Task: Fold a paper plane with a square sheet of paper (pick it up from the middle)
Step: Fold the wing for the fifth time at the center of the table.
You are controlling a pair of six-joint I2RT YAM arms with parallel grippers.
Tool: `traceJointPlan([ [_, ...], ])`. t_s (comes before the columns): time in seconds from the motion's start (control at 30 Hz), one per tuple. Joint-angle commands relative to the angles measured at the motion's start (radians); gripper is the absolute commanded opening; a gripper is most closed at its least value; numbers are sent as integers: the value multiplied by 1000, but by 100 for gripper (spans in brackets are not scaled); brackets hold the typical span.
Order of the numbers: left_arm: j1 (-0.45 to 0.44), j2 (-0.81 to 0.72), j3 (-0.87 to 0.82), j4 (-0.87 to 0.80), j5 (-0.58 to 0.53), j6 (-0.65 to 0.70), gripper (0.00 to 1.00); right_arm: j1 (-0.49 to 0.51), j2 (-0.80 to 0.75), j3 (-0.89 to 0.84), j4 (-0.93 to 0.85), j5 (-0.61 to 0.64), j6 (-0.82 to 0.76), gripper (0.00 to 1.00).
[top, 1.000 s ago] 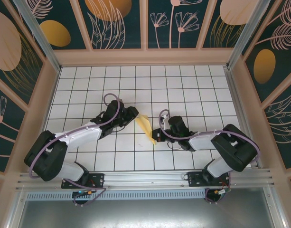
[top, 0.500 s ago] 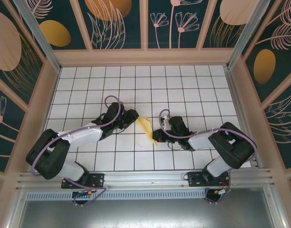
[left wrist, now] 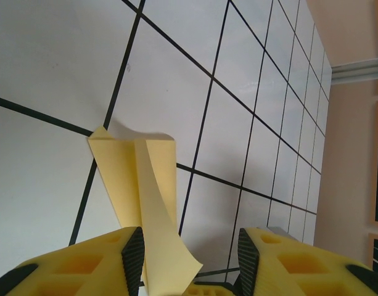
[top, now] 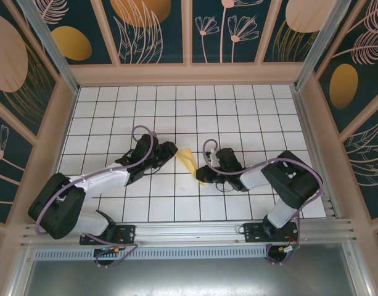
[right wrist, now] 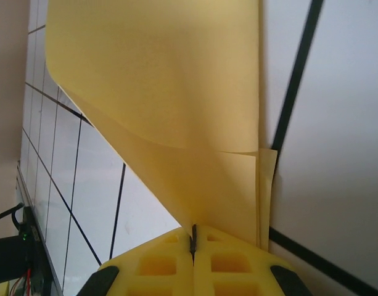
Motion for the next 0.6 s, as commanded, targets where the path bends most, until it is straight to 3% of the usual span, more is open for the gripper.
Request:
traceJointPlan([
  [0.0, 7, -22, -16, 15, -23, -18, 47, -13, 21, 20, 47, -46, -1, 0],
  [0.57, 6, 46, 1, 84, 54, -8, 46, -71, -1, 63, 0, -179, 36, 0],
])
